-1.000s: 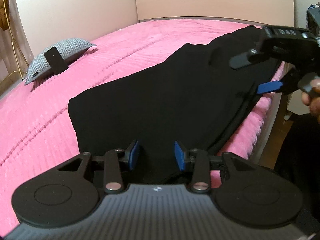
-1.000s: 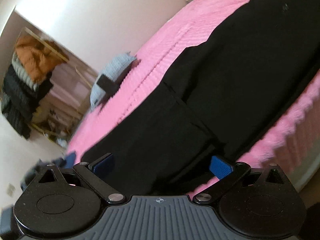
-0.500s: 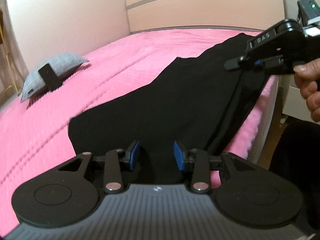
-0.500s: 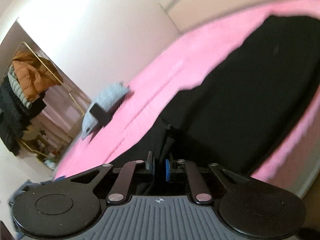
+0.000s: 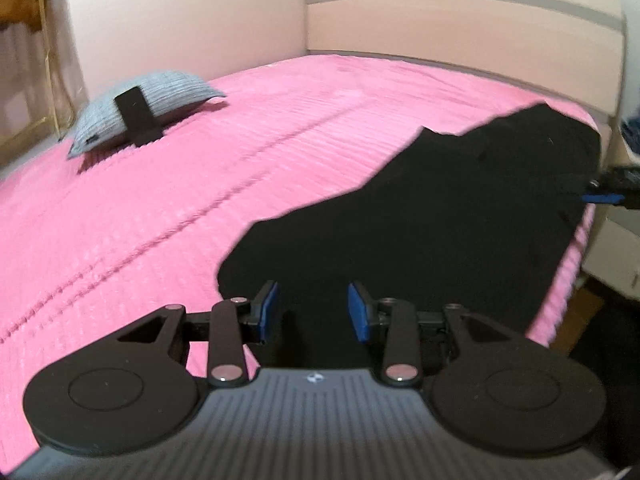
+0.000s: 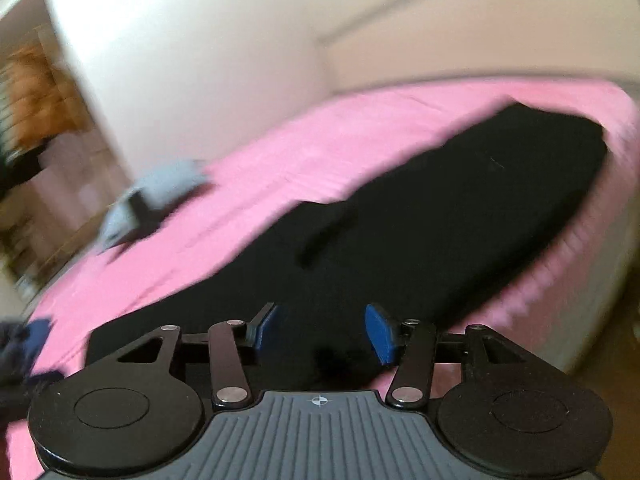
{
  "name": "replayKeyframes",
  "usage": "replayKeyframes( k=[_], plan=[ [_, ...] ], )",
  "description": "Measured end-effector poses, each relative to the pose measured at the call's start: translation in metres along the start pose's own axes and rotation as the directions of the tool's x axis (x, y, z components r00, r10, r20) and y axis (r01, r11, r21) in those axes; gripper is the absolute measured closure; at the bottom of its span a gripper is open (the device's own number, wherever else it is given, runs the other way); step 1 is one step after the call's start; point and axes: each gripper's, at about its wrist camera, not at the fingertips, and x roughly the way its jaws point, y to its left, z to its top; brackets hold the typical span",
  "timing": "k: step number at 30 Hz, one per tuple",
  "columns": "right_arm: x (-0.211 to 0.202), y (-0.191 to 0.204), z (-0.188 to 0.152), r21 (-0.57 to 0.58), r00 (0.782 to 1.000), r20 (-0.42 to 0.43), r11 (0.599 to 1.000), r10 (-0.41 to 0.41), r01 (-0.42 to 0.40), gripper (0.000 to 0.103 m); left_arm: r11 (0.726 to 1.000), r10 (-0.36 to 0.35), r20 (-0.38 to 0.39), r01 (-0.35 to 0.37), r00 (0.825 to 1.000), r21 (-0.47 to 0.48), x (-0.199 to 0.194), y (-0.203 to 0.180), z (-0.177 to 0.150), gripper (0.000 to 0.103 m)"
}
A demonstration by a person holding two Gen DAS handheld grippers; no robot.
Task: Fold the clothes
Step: 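Open the left tool while the right tool presses the trousers corner flat, then grasp the folded black trousers edge with the left tool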
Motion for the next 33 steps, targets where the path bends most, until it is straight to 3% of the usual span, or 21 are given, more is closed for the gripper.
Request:
replayKeyframes(
  k=[2,4,7,10,12,14,16,19,23,27,29,33],
  plan=[
    [0.003,0.013,-0.005,-0.075,0.995,-0.037,0.993,0.093,-0.096,0.051,1.000,-0.016,0.000,0.016,1.000,-0.027,0.012,0.012,0.006,0.070],
    [0.022,0.024,-0.010,-0.112,0.988,-0.098,0.985,0.121,-0.132,0.051,0.999,-0.032,-0.006,0.032,0.999,-0.043,0.028,0.025,0.008,0.070],
    [0.044,0.019,-0.026,-0.098,0.973,-0.213,0.989,0.087,-0.110,0.052,0.999,-0.034,-0.069,0.031,0.997,-0.036,0.060,0.037,0.002,0.070],
    [0.040,0.022,-0.032,-0.162,0.974,-0.210,0.979,0.086,-0.122,0.052,0.999,-0.038,-0.078,0.037,0.996,-0.015,0.070,0.040,0.001,0.069],
    [0.039,0.021,-0.032,-0.166,0.972,-0.218,0.978,0.090,-0.128,0.052,0.999,-0.040,-0.077,0.038,0.996,-0.026,0.066,0.042,0.008,0.075],
    [0.041,0.025,-0.029,-0.162,0.968,-0.236,0.978,0.087,-0.128,0.052,0.997,-0.055,-0.025,0.053,0.998,-0.050,0.053,0.046,0.017,0.076],
    [0.040,0.026,-0.030,-0.171,0.967,-0.242,0.977,0.084,-0.127,0.052,0.998,-0.060,-0.040,0.058,0.997,-0.040,0.058,0.048,0.020,0.076],
    [0.044,0.032,-0.025,-0.180,0.965,-0.250,0.976,0.077,-0.124,0.052,0.997,-0.067,-0.125,0.069,0.990,0.017,0.082,0.048,0.010,0.073],
    [0.051,0.036,-0.001,-0.188,0.983,-0.175,0.978,0.057,-0.090,0.051,0.997,-0.065,-0.124,0.068,0.990,0.019,0.082,0.048,0.010,0.072],
    [0.072,0.015,-0.002,-0.150,0.969,-0.244,0.986,0.030,-0.068,0.052,0.998,-0.053,-0.126,0.058,0.991,0.038,0.081,0.047,0.010,0.072],
    [0.065,0.013,-0.005,-0.205,0.968,-0.248,0.979,-0.048,-0.004,0.052,0.998,-0.044,-0.131,0.050,0.990,0.041,0.080,0.045,0.012,0.072],
    [0.035,0.023,-0.003,-0.226,0.982,-0.184,0.974,-0.040,-0.002,0.051,0.996,-0.017,-0.109,0.026,0.994,0.080,0.066,0.035,0.017,0.075]
  ],
)
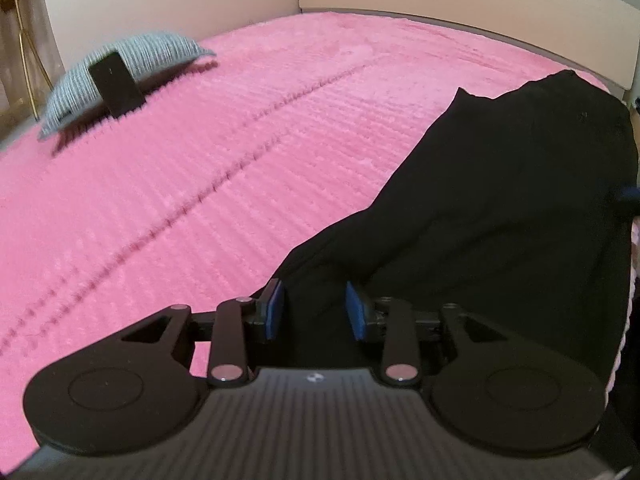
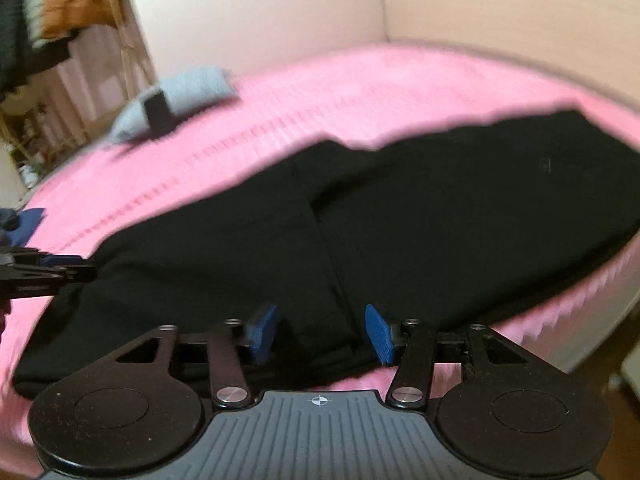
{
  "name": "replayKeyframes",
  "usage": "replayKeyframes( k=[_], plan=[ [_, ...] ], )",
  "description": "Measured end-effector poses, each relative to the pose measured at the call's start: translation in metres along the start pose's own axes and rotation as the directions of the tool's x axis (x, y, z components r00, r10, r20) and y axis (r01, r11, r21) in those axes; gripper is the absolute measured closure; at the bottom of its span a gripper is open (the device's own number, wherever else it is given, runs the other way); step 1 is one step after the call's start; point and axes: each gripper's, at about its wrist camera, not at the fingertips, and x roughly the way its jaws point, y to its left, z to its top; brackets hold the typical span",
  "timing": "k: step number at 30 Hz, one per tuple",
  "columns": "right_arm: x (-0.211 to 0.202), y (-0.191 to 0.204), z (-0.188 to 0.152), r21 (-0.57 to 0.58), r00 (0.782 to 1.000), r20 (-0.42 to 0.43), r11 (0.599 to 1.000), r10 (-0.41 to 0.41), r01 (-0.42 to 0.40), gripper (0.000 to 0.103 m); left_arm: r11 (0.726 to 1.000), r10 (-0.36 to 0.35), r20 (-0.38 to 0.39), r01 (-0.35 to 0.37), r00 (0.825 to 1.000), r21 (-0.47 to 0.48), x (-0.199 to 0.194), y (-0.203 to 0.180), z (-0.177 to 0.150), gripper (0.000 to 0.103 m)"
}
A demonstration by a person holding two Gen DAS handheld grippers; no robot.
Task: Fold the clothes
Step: 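Grasp the folded black trousers edge with the left tool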
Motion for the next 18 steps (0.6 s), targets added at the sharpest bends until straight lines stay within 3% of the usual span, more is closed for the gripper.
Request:
replayKeyframes(
  k=[2,5,10,12,13,15,18],
  plan=[
    [-0.011,0.014,-0.001,-0.043,0.993,0.058,0.994,0.100,-0.098,0.051,1.000,0.002,0.027,-0.003,1.000,0.017,-0.012,-0.007,0.000,0.075],
    [0.006,0.022,-0.010,-0.050,0.985,-0.002,0.983,0.174,-0.174,0.051,1.000,0.000,0.010,0.000,1.000,0.027,-0.019,-0.013,-0.008,0.074],
    [0.009,0.024,-0.015,-0.041,0.983,-0.077,0.985,0.165,-0.168,0.049,1.000,0.018,-0.036,-0.018,0.999,-0.008,-0.018,-0.002,-0.021,0.073],
    [-0.006,0.031,-0.010,-0.081,0.984,-0.043,0.981,0.173,-0.176,0.016,0.998,0.056,-0.010,-0.056,0.998,0.017,-0.035,0.001,-0.022,0.073],
    [-0.012,0.039,-0.009,-0.133,0.983,-0.032,0.974,0.183,-0.185,0.014,0.997,0.065,0.000,-0.065,0.998,0.034,-0.044,0.002,-0.025,0.073],
    [-0.022,0.058,-0.012,-0.236,0.978,-0.032,0.949,0.207,-0.209,0.014,0.993,0.086,0.005,-0.086,0.996,0.080,-0.059,0.004,-0.034,0.073],
    [-0.021,0.104,-0.026,-0.440,0.964,-0.066,0.859,0.259,-0.261,0.014,0.974,0.113,0.020,-0.115,0.993,0.197,-0.083,-0.003,-0.054,0.071]
  ],
)
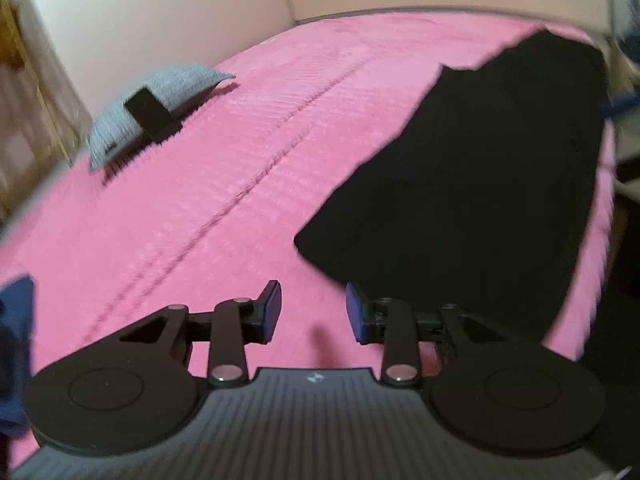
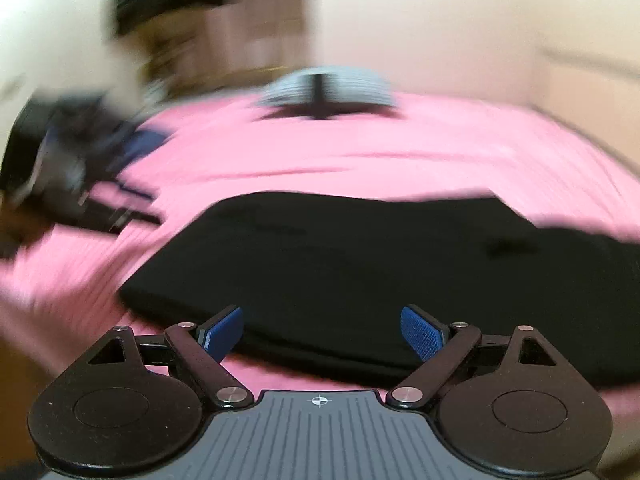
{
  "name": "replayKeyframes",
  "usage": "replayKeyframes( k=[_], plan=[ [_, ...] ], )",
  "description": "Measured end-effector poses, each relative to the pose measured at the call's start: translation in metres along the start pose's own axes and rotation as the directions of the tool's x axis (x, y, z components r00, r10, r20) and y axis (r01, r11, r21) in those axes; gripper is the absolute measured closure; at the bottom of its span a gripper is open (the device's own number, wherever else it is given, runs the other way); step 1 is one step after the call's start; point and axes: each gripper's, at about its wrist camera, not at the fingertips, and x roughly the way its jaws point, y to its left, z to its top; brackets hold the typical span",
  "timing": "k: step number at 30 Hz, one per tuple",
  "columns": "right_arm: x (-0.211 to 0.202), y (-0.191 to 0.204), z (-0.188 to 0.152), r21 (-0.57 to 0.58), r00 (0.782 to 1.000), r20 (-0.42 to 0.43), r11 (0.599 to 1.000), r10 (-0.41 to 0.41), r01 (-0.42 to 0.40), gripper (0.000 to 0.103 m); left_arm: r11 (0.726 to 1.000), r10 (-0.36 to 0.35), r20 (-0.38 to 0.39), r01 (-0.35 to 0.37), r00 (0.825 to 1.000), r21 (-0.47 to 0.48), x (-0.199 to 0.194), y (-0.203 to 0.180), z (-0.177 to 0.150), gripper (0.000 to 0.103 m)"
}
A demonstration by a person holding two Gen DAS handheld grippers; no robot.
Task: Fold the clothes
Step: 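Grasp the folded black trousers edge with the left tool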
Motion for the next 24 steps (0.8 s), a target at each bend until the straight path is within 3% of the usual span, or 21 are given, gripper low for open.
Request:
replayKeyframes(
  k=[2,5,8,13,16,18,20,24],
  plan=[
    [0.013,0.036,0.001,-0.181,0.999,-0.011,0.983,0.042,-0.043,0.014,0.995,0.012,0.018,-0.014,1.000,0.099,-0.015,-0.010,-0.014,0.069],
    [0.034,0.079,-0.002,-0.388,0.996,-0.030,0.917,0.084,-0.089,0.015,0.970,-0.012,0.053,-0.001,0.999,0.242,-0.028,-0.029,-0.032,0.065],
    [0.056,0.111,-0.005,-0.531,0.992,-0.052,0.838,0.111,-0.122,0.026,0.940,-0.034,0.050,0.015,0.998,0.342,-0.027,-0.043,-0.043,0.062],
    [0.100,0.142,-0.011,-0.670,0.993,-0.082,0.733,0.084,-0.117,0.032,0.943,-0.052,0.054,0.032,0.997,0.332,-0.022,-0.041,-0.051,0.061],
    [0.111,0.144,-0.015,-0.704,0.996,-0.065,0.705,0.054,-0.085,0.043,0.945,-0.070,0.077,0.041,0.995,0.326,-0.019,-0.037,-0.050,0.054],
    [0.113,0.141,-0.019,-0.733,0.998,-0.055,0.677,0.033,-0.063,0.065,0.928,-0.086,0.090,0.046,0.992,0.369,-0.016,-0.039,-0.048,0.045],
    [0.114,0.131,-0.017,-0.728,0.999,-0.035,0.684,0.025,-0.043,0.085,0.881,-0.088,0.121,0.020,0.989,0.473,-0.013,-0.047,-0.048,0.039],
    [0.104,0.116,-0.005,-0.679,0.999,0.017,0.734,0.035,-0.014,0.089,0.724,-0.094,0.180,-0.057,0.979,0.688,-0.002,-0.064,-0.048,0.039]
  ],
)
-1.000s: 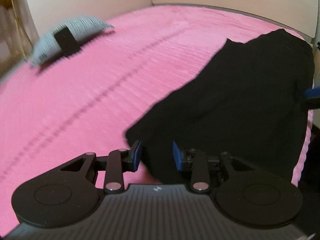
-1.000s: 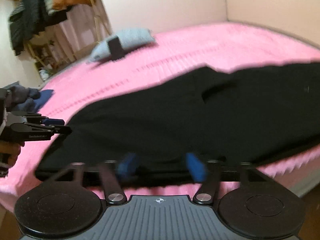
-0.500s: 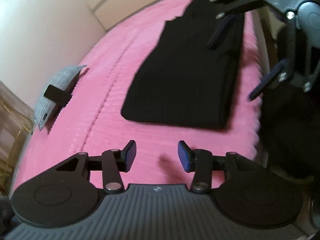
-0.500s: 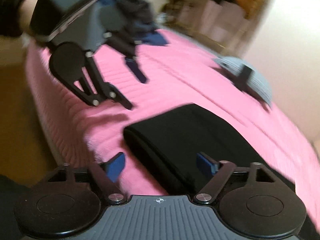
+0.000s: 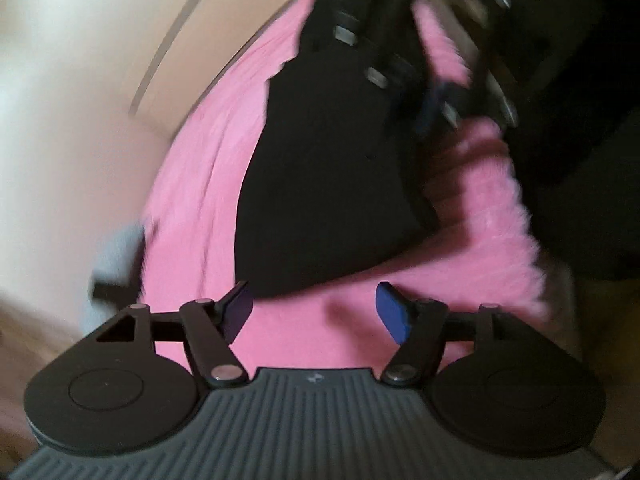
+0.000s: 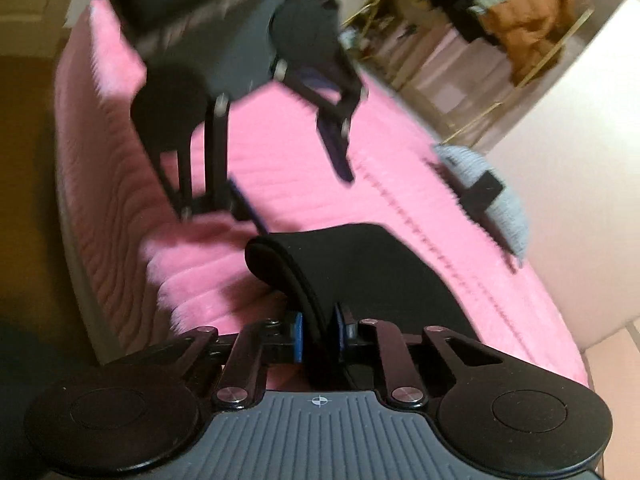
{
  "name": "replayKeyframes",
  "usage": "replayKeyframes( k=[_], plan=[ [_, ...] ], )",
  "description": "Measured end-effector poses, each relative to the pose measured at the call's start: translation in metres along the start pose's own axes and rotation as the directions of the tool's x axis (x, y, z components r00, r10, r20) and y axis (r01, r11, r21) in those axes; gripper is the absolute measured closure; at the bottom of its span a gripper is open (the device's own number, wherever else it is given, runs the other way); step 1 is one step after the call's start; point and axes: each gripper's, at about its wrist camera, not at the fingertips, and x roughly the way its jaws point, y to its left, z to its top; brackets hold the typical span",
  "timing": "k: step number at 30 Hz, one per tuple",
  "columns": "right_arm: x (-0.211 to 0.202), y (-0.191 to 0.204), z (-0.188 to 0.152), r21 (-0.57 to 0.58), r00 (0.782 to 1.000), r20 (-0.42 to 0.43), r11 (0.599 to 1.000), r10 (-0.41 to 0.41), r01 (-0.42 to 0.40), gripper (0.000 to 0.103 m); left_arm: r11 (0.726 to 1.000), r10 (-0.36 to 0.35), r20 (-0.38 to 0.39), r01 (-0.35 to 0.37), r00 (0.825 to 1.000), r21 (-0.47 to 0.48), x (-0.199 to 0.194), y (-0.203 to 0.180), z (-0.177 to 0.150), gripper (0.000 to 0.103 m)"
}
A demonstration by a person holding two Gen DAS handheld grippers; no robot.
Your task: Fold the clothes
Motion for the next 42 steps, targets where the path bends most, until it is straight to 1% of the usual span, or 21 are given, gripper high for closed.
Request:
replayKeyframes(
  k=[2,3,5,7,8,9,10,11,12,16,20,21,22,23,28,32,35,37,38,41,42],
  plan=[
    [-0.009,-0.009,0.003,0.041,1.000,0.021,0.999,-0.013,0.012,0.089,0.992,0.020,0.044,-0.025,0.999,0.122,0.009,-0.003,0.004,0.039],
    [-0.010,-0.013,0.003,0.060,1.000,0.026,0.998,-0.013,0.011,0.089,0.988,0.021,0.050,-0.028,0.999,0.151,0.016,-0.002,0.006,0.041],
    [-0.011,-0.018,0.004,0.085,0.999,0.036,0.996,-0.017,0.014,0.089,0.978,0.022,0.061,-0.034,0.998,0.207,0.028,0.001,0.008,0.059],
    [-0.013,-0.020,0.003,0.089,0.999,0.040,0.996,-0.024,0.020,0.089,0.978,-0.022,0.060,0.009,0.998,0.209,0.035,0.007,0.011,0.083],
    [-0.013,-0.020,0.002,0.089,0.999,0.040,0.996,-0.026,0.022,0.089,0.978,-0.041,0.063,0.027,0.997,0.207,0.037,0.011,0.012,0.084],
    [-0.015,-0.018,-0.002,0.075,0.999,0.030,0.996,-0.041,0.039,0.086,0.981,-0.051,0.065,0.038,0.997,0.189,0.037,0.016,0.013,0.087],
    [-0.016,-0.015,-0.006,0.061,0.998,0.020,0.997,-0.057,0.055,0.078,0.986,-0.064,0.064,0.053,0.996,0.159,0.036,0.022,0.014,0.088],
    [-0.017,-0.014,-0.009,0.046,0.997,0.005,0.996,-0.074,0.074,0.056,0.990,-0.077,0.064,0.068,0.995,0.127,0.034,0.028,0.014,0.089],
    [-0.017,-0.013,-0.013,0.031,0.996,-0.010,0.995,-0.091,0.092,0.043,0.993,-0.087,0.063,0.082,0.994,0.082,0.032,0.035,0.015,0.090],
    [-0.002,-0.007,-0.030,-0.048,0.984,-0.079,0.986,-0.161,0.157,0.042,0.989,-0.121,0.067,0.125,0.990,-0.073,0.026,0.057,0.019,0.091],
    [0.024,-0.011,-0.033,-0.122,0.960,-0.111,0.962,-0.257,0.243,0.042,0.984,-0.120,0.050,0.126,0.991,-0.127,0.026,0.064,0.023,0.092],
    [0.030,-0.013,-0.034,-0.134,0.955,-0.119,0.957,-0.272,0.256,0.052,0.983,-0.120,0.045,0.125,0.992,-0.137,0.023,0.064,0.025,0.092],
    [0.036,-0.016,-0.036,-0.136,0.951,-0.128,0.954,-0.283,0.265,0.070,0.982,-0.118,0.039,0.123,0.992,-0.146,0.022,0.065,0.025,0.092],
    [0.037,-0.021,-0.036,-0.113,0.950,-0.121,0.955,-0.287,0.274,0.094,0.981,-0.117,0.034,0.121,0.993,-0.148,0.019,0.066,0.029,0.092],
    [0.021,-0.049,-0.029,0.038,0.948,-0.075,0.949,-0.308,0.311,0.095,0.985,-0.084,0.040,0.089,0.996,-0.145,-0.003,0.082,0.053,0.092],
    [0.004,-0.088,-0.025,0.269,0.954,-0.043,0.916,-0.297,0.297,0.095,0.995,-0.019,0.063,0.025,0.998,-0.092,-0.014,0.111,0.092,0.092],
    [-0.015,-0.132,-0.032,0.487,0.951,0.009,0.831,-0.310,0.267,0.095,0.999,0.033,0.097,-0.030,0.995,-0.037,-0.017,0.140,0.140,0.092],
    [-0.028,-0.161,-0.043,0.618,0.943,0.044,0.751,-0.330,0.233,0.095,0.998,0.065,0.132,-0.066,0.989,0.007,-0.011,0.159,0.179,0.091],
    [-0.037,-0.179,-0.053,0.689,0.935,0.060,0.692,-0.350,0.215,0.095,0.996,0.081,0.159,-0.087,0.984,0.029,-0.006,0.168,0.202,0.091],
    [-0.059,-0.231,-0.097,0.869,0.905,0.066,0.470,-0.420,0.154,0.095,0.987,0.112,0.246,-0.135,0.963,0.082,0.024,0.183,0.278,0.087],
    [-0.066,-0.246,-0.114,0.909,0.896,0.059,0.394,-0.441,0.134,0.095,0.989,0.100,0.273,-0.127,0.957,0.082,0.037,0.183,0.304,0.085]
  ],
)
